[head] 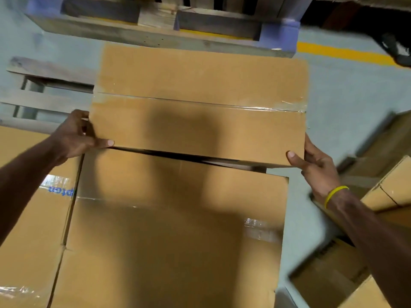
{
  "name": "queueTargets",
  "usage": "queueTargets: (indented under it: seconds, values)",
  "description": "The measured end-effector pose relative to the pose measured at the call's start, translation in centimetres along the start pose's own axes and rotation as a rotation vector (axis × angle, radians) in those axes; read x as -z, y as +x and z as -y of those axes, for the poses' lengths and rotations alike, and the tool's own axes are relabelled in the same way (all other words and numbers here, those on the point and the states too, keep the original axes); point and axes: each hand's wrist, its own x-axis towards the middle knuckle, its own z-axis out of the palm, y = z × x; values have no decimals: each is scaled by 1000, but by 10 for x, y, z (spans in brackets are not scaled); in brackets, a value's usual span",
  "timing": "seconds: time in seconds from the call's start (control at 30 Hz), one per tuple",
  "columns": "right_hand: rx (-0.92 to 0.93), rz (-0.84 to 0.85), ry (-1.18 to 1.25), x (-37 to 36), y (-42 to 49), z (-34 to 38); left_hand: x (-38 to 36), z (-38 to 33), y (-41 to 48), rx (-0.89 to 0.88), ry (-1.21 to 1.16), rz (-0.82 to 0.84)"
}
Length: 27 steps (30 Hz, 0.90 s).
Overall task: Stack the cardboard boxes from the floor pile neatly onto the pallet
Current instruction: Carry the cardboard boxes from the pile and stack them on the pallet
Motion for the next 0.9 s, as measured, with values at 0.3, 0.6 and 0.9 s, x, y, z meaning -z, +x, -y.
queueTargets:
  seconds: [0.3,0.6,0.9]
  values:
    - [-58,0,36,-12,-3,-24,-8,60,45,53,17,45]
    - [-71,-10,89,-19,-10,-32,-13,21,20,89,-12,0]
    - [-33,0,32,-25,-10,-38,-12,27,22,58,-13,32]
